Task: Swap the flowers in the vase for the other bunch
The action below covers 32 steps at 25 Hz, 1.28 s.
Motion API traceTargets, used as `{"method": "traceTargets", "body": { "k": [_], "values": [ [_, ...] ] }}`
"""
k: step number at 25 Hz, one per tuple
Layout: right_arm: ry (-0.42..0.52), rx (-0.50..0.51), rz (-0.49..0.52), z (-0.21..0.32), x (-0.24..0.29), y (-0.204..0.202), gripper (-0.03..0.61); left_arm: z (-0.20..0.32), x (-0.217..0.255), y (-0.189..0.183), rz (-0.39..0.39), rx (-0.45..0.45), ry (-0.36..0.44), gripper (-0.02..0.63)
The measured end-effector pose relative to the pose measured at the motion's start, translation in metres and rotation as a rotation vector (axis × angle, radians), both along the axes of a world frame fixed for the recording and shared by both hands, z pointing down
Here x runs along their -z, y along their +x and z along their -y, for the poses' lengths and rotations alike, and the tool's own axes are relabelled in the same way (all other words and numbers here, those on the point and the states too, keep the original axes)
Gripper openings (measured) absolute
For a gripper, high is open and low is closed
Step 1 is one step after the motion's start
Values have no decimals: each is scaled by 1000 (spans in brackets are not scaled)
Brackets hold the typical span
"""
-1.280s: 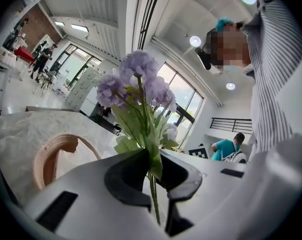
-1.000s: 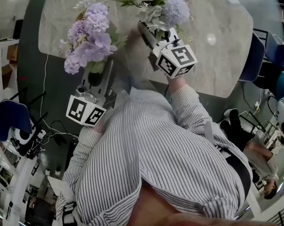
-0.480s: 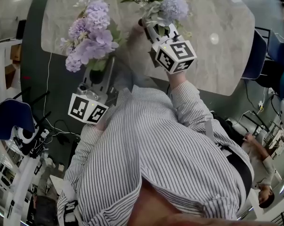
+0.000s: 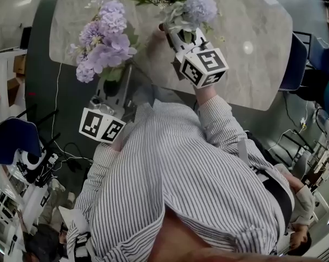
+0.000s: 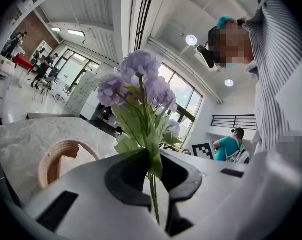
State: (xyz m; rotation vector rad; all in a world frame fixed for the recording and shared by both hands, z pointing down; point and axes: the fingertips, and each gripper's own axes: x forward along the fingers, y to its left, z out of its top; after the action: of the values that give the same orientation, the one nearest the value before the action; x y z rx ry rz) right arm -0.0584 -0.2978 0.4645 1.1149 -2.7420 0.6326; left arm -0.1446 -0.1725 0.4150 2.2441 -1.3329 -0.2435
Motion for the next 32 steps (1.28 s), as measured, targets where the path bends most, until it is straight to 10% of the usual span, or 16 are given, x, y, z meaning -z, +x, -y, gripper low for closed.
{"method": "traceTargets", "body": {
  "k": [32],
  "values": [
    [144, -82, 191, -33, 120, 30, 37, 5, 39, 2, 36, -98, 148, 46]
  ]
}}
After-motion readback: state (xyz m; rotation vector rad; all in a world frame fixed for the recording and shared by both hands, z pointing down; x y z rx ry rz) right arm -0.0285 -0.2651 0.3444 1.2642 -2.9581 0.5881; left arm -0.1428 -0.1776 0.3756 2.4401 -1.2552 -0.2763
